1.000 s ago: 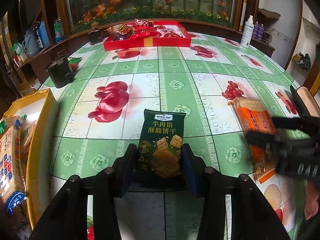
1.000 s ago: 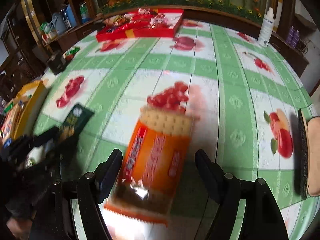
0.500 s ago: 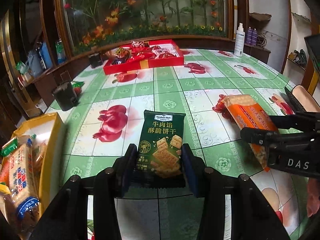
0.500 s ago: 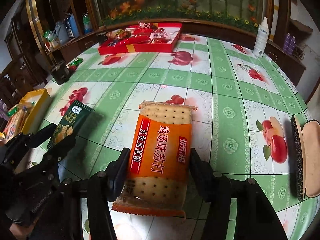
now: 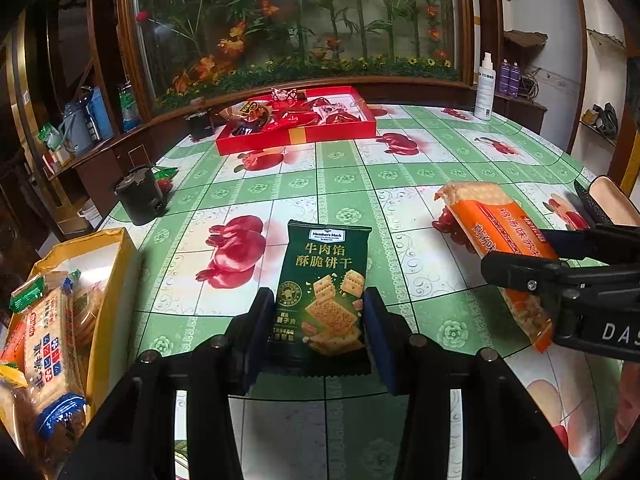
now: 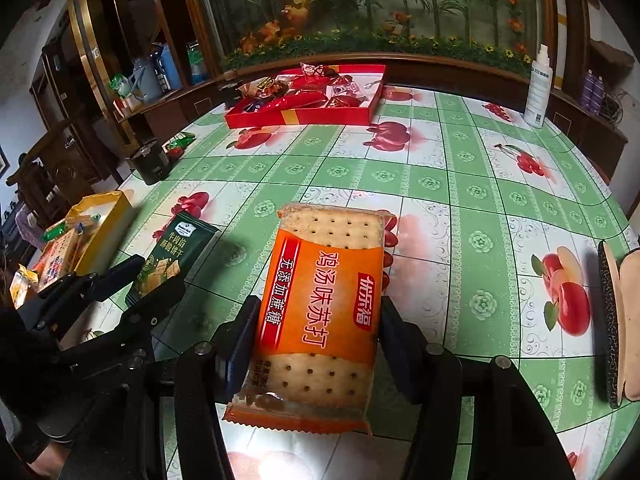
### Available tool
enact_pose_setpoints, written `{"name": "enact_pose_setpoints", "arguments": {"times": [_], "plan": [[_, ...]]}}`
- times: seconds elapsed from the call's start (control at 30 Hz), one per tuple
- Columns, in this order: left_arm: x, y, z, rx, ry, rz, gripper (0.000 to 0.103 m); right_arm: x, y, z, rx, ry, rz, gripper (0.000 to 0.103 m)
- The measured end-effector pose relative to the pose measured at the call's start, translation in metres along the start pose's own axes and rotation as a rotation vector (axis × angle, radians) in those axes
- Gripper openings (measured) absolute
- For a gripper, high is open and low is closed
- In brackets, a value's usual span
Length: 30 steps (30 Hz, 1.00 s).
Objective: Organize snacks
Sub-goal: 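Lift the green pack with left tool while right holds the orange pack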
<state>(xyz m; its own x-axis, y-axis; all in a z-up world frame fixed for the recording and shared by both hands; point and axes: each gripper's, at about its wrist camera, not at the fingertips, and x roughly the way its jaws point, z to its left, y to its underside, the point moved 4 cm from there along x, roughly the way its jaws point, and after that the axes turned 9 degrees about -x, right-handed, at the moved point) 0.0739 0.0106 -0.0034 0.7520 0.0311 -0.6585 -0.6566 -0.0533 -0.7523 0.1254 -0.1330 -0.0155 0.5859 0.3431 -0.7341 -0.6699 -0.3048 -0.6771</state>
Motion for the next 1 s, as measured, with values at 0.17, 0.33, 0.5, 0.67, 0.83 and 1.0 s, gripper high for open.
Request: {"name": "enact_pose_setpoints", "arguments": {"times": [0.17,0.33,0.5,0.67,0.83,1.0], "plan": [[-0.0015,-0.0004,0.0012,-0.004,-0.008,-0.012,0.044,-0.0012,-0.0005,-0.0002,0.005,-0.011,-0.006,0.062],[-0.0032,-0.0015,0.0026,-0.004,-0.016,-0.024,0.044,-0.0036,-0.0005,0.0014,0.007,-0.027,-0.014,0.062],[-0.0049,-0.0026,0.0032,-0.005,-0.024,-0.036,0.044,-0.0045,-0.0010,0.0023,0.004,-0.039,-0.017,0.062],[-0.0058,-0.0029,0.0037,-0.003,-0.028,-0.043,0.044,-0.0062,-0.0013,0.0038,0.002,-0.048,-0.024,0.062],[-0.0067,-0.0037,0.0041,-0.003,-0.035,-0.052,0.044,-0.0067,-0.0021,0.0043,0.002,-0.053,-0.027,0.062],[-0.0097,-0.0047,0.0055,-0.006,-0.041,-0.069,0.044,-0.0075,-0.0022,0.0065,-0.002,-0.060,-0.030,0.062]]}}
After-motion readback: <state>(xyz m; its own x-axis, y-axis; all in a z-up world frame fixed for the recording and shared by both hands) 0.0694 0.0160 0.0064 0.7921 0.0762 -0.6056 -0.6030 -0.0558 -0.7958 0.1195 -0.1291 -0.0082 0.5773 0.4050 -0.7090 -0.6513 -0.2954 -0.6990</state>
